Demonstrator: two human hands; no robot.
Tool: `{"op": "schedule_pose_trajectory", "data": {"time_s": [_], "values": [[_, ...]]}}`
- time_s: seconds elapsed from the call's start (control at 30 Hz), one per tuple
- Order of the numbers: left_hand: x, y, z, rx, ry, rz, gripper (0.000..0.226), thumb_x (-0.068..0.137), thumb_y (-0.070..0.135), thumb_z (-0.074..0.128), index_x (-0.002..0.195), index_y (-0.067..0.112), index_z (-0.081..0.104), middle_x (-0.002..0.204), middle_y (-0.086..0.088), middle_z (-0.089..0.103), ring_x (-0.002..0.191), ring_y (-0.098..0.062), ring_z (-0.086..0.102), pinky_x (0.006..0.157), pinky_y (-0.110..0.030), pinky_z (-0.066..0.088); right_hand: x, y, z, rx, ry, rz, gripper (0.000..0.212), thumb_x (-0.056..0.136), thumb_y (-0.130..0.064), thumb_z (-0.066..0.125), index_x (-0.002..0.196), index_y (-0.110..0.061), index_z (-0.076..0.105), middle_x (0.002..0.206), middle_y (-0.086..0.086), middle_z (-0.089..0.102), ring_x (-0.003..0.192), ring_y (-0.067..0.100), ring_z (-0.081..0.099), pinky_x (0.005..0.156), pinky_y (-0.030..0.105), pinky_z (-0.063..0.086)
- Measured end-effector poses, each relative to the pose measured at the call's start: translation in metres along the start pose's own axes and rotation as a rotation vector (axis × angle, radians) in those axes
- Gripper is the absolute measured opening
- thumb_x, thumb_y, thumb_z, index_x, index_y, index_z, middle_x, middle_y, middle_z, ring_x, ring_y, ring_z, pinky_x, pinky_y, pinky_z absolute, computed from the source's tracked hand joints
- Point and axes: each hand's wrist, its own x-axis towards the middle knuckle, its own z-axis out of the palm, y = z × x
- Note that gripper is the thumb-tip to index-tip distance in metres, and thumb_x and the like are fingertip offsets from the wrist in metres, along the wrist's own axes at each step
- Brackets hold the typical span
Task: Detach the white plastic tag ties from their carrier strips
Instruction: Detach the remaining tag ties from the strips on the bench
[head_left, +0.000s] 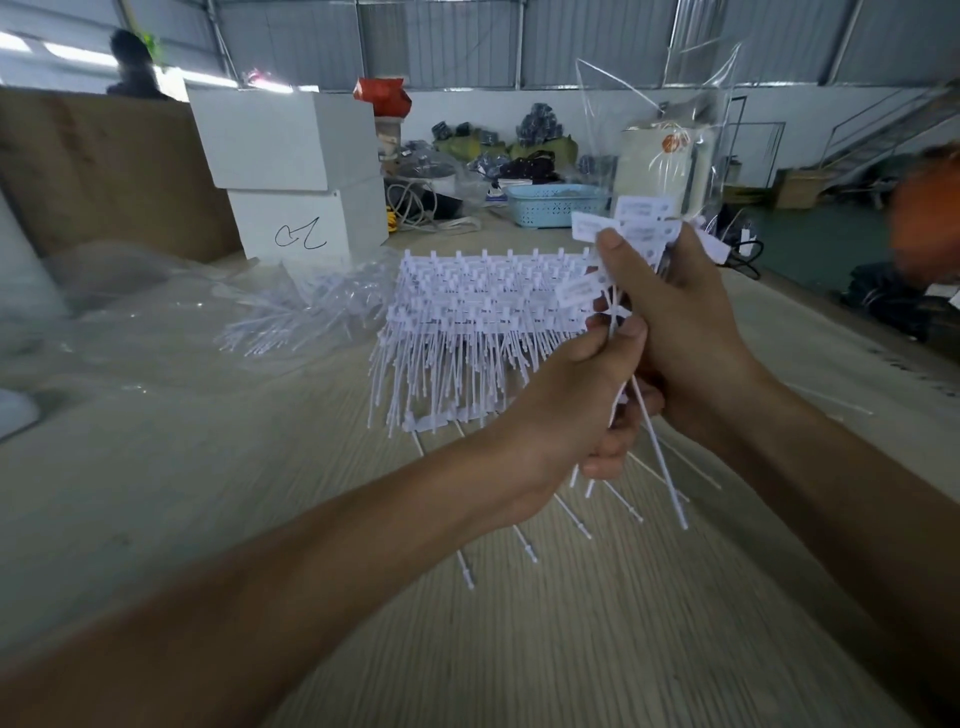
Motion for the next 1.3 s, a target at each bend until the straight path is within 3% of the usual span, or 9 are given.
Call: {"op": "schedule_pose_trajectory", "data": {"time_s": [0.13,0.33,0.4,0.5,0.6,0.7,0.83,1.13,1.3], "values": [[0.002,-0.003,-0.002,0.064,-0.029,0.034,0.039,0.106,0.045,0.039,0.093,0.011,0.053,0.064,-0.004,0.056,0.042,-0.01,0.038,0.04,-0.019,0.032,0.001,0.0,-0.002,-0.162,0.03,-0.126,0.031,0.102,-0.028,0.057,0.122,-0.006,0.049,0.117,0.014,0.064,0.108,0.027,0.063,0.096,0.05,0.051],[0.003,-0.005,-0.005,0.094,-0.037,0.076,0.03,0.109,0.028,0.037,0.107,0.002,0.053,0.056,-0.003,0.058,0.053,-0.021,0.059,0.07,-0.039,0.055,0.002,0.003,-0.004,-0.105,-0.068,-0.034,0.032,0.1,-0.023,0.061,0.121,-0.002,0.053,0.115,0.022,0.066,0.106,0.037,0.066,0.093,0.057,0.053],[0.003,-0.008,-0.002,-0.033,-0.017,0.04,0.027,0.109,0.026,0.037,0.097,0.006,0.05,0.052,-0.003,0.049,0.044,-0.019,0.048,0.058,-0.037,0.054,0.002,0.005,-0.004,-0.062,-0.082,0.0,0.031,0.099,-0.023,0.062,0.122,-0.004,0.055,0.112,0.02,0.068,0.098,0.039,0.068,0.079,0.056,0.058],[0.004,-0.008,-0.005,-0.158,0.072,-0.004,0.027,0.11,0.024,0.037,0.09,0.009,0.048,0.051,-0.001,0.037,0.039,-0.013,0.034,0.041,-0.022,0.039,0.004,0.007,-0.009,0.045,-0.142,0.071,0.022,0.1,-0.026,0.061,0.116,-0.012,0.061,0.089,0.006,0.069,0.064,0.017,0.064,0.045,0.03,0.046],[0.01,-0.004,-0.014,-0.124,0.202,-0.006,0.026,0.11,0.022,0.035,0.088,0.013,0.046,0.05,0.003,0.032,0.039,-0.009,0.027,0.038,-0.016,0.027,0.008,0.012,-0.009,0.072,-0.275,0.13,0.026,0.099,-0.029,0.062,0.123,-0.021,0.062,0.102,-0.001,0.072,0.085,0.011,0.067,0.067,0.024,0.052],[0.018,0.001,-0.029,0.028,0.359,0.039,0.026,0.106,0.011,0.032,0.084,0.013,0.045,0.044,0.008,0.035,0.036,-0.007,0.029,0.037,-0.016,0.026,0.008,0.02,-0.003,-0.014,-0.336,0.169,0.065,0.093,-0.036,0.067,0.151,-0.035,0.038,0.123,-0.006,0.068,0.113,0.011,0.066,0.091,0.028,0.055],[0.024,0.02,-0.062,0.231,0.528,0.082,0.026,0.101,0.003,0.03,0.085,0.013,0.048,0.048,0.004,0.038,0.034,-0.009,0.031,0.038,-0.018,0.025,0.0,0.02,0.008,-0.27,-0.42,0.046,0.071,0.089,-0.042,0.068,0.149,-0.048,0.033,0.138,-0.012,0.055,0.116,-0.003,0.06,0.091,0.018,0.052],[-0.01,0.042,-0.218,0.417,0.872,0.168,0.029,0.097,0.005,0.029,0.077,0.017,0.045,0.054,-0.001,0.03,0.039,-0.011,0.02,0.041,-0.015,0.015,0.026,0.022,0.075,-0.606,-0.492,-0.271,0.017,0.095,-0.007,0.064,0.109,-0.011,0.071,0.104,0.002,0.07,0.095,0.015,0.066,0.092,0.029,0.052],[-0.026,0.04,-0.278,0.497,1.053,0.19,0.026,0.097,0.017,0.034,0.078,0.02,0.051,0.055,-0.002,0.036,0.041,-0.015,0.027,0.04,-0.02,0.022,0.064,0.046,0.17,-1.128,-0.595,-0.64,0.034,0.093,-0.023,0.065,0.127,-0.018,0.062,0.128,0.004,0.058,0.124,0.025,0.046,0.097,0.043,0.045]]}}
